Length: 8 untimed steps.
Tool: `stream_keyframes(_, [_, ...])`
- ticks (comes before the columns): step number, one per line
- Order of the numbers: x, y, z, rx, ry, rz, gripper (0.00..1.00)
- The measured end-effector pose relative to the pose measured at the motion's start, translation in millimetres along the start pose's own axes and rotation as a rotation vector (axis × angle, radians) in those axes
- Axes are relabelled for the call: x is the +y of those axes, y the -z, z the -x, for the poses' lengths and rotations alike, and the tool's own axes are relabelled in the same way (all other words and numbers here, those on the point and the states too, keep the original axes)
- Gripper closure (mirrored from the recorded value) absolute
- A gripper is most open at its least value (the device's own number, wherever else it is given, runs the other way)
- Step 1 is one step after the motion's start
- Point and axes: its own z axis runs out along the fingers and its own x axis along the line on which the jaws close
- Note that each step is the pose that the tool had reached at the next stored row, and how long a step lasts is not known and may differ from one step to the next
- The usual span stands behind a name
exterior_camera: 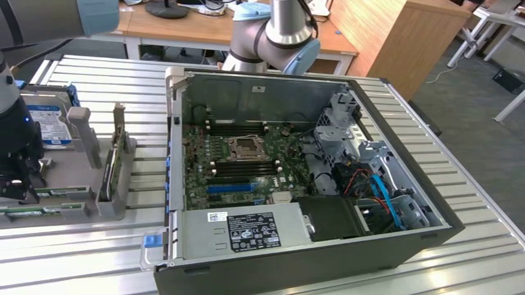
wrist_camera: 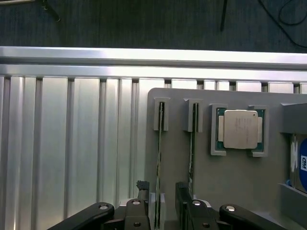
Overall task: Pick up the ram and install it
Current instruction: 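Pick up the ram and move it above insertion slot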
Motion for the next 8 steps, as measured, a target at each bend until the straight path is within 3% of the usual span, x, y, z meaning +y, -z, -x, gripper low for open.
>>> stream_keyframes(8, [-0.4,-11.4,0.1,0.0,0.0,0.0,0.64])
